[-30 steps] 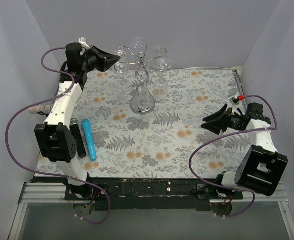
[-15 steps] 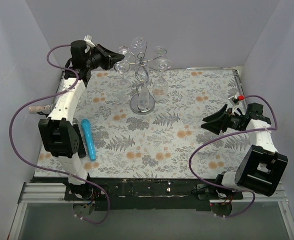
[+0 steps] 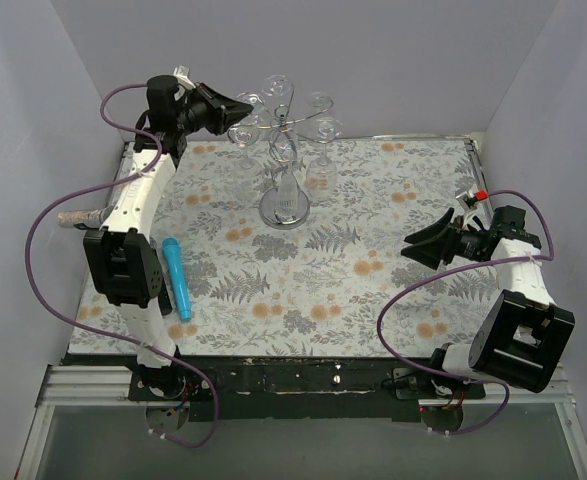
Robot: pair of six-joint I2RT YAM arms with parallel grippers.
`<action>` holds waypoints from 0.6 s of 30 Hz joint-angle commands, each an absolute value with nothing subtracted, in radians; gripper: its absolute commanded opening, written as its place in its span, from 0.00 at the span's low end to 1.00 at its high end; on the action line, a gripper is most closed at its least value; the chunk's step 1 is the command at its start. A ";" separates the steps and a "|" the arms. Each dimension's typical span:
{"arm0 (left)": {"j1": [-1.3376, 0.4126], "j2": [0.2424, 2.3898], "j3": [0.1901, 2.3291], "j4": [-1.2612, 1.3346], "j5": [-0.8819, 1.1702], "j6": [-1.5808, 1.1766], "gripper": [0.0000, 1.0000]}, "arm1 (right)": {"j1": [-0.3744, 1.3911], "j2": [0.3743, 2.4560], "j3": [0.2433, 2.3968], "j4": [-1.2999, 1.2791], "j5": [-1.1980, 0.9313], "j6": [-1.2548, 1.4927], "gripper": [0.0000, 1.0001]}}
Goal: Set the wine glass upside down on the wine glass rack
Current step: Turn the wine glass upside down at the wine rack.
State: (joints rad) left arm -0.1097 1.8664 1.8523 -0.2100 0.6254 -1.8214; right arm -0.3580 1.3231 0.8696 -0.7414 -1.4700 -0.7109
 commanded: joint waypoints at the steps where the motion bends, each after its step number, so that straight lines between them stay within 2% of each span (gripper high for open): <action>1: -0.112 1.856 1.924 -0.160 0.641 -1.833 0.00 | -0.360 1.319 0.904 -0.756 -1.554 -0.729 0.76; 18: -0.109 1.914 2.003 -0.166 0.604 -1.847 0.00 | -0.360 1.319 0.904 -0.758 -1.552 -0.730 0.76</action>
State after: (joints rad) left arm -0.1097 1.9408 1.9430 -0.2096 0.6140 -1.8381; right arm -0.3580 1.3231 0.8696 -0.7429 -1.4700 -0.7113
